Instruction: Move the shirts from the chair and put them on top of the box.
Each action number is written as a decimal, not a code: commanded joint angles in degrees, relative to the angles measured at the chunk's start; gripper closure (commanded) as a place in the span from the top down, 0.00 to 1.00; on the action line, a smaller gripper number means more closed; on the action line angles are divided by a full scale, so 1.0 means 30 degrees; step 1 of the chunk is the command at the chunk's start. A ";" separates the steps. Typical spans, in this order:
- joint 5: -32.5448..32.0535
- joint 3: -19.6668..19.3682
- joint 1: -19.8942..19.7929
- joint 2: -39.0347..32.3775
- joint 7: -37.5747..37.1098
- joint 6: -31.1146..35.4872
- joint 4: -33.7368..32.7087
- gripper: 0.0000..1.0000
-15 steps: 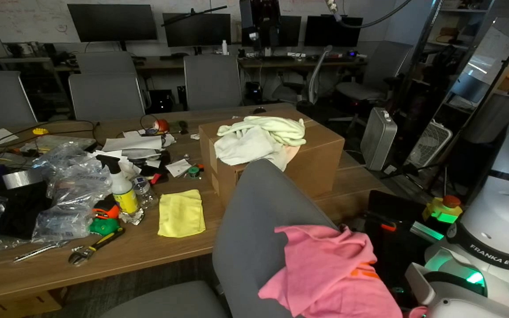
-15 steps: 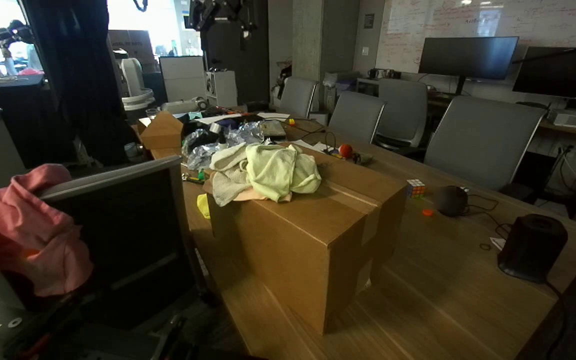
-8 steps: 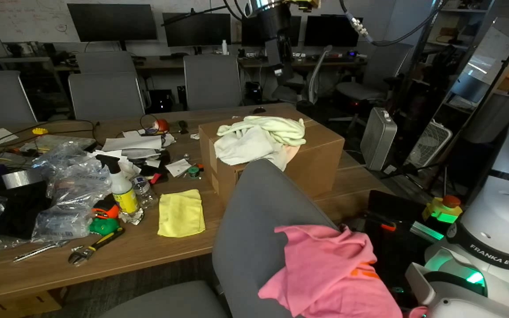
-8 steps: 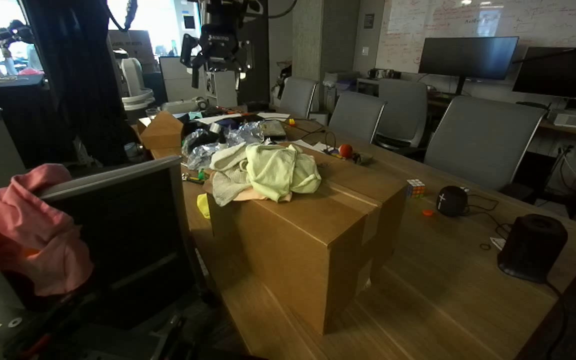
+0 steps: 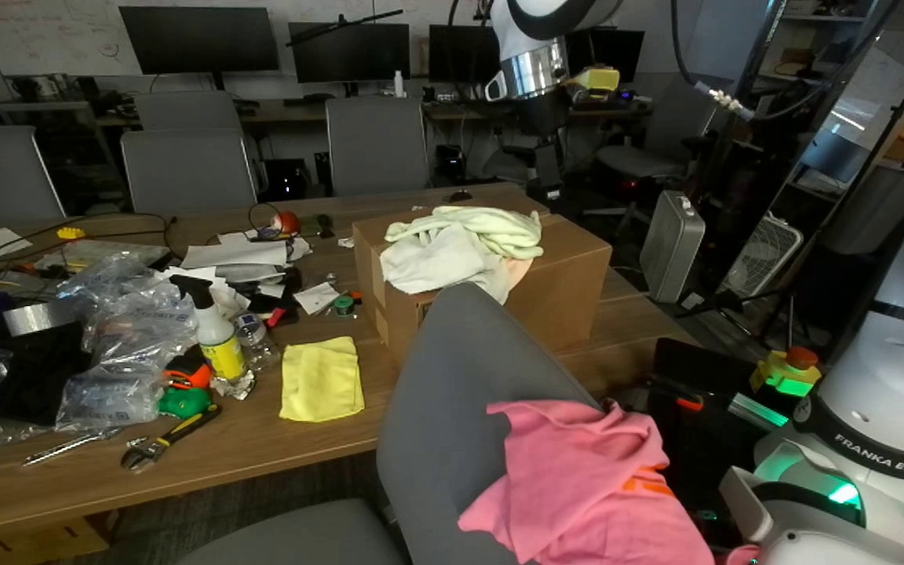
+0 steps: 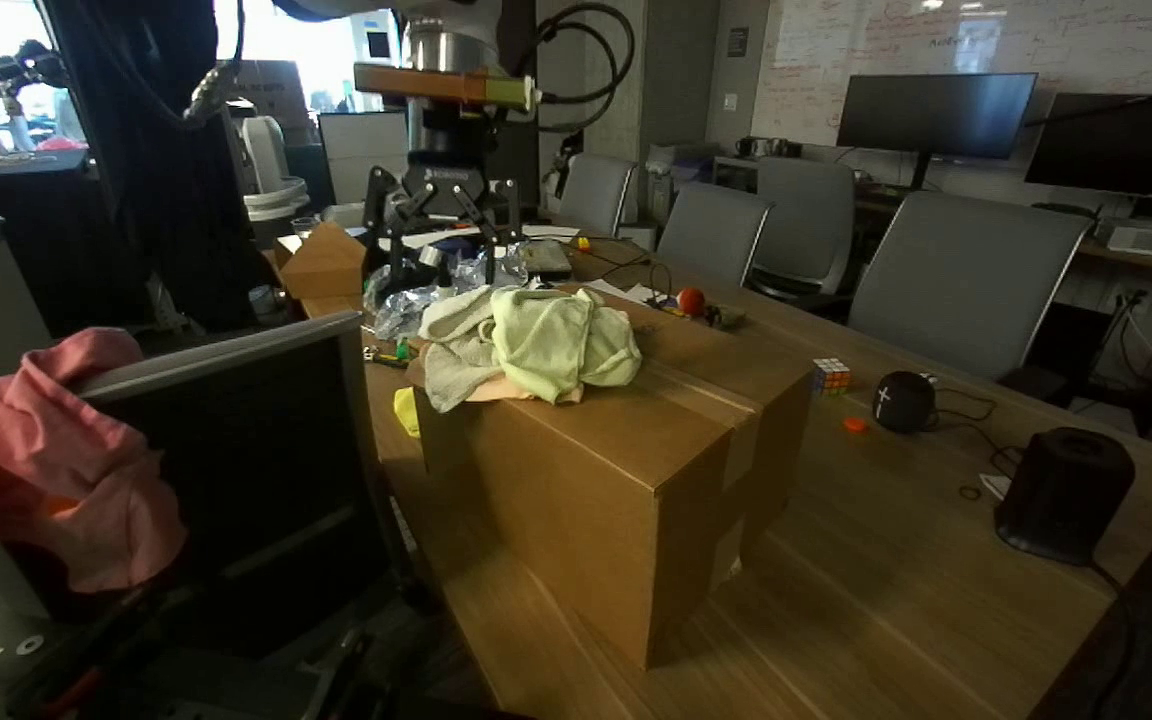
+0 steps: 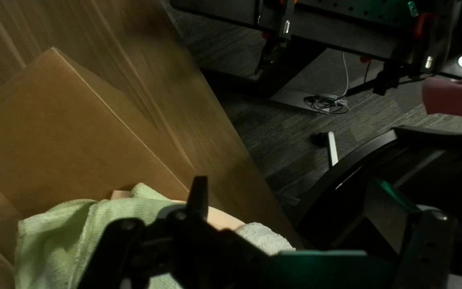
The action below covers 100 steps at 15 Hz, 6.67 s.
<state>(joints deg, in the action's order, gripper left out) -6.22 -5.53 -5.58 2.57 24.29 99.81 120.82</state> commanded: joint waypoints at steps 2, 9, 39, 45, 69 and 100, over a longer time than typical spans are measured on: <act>-0.2180 0.0466 0.0481 0.1163 -0.0808 0.3777 0.3278 1.00; -0.3152 0.1589 0.1635 0.1562 -0.0738 0.4129 0.4576 1.00; 0.0619 0.5278 0.5766 0.2477 -0.3507 0.0633 0.6265 1.00; 0.1534 0.5476 0.6018 0.2647 -0.3736 -0.0121 0.6084 1.00; 0.5709 0.6160 0.7117 0.2724 -0.2922 0.0067 0.7347 1.00; 0.6076 0.5793 0.7065 0.3615 -0.0773 0.2866 0.8841 0.01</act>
<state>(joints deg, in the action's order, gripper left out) 10.77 12.35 15.38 10.41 21.32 107.30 145.93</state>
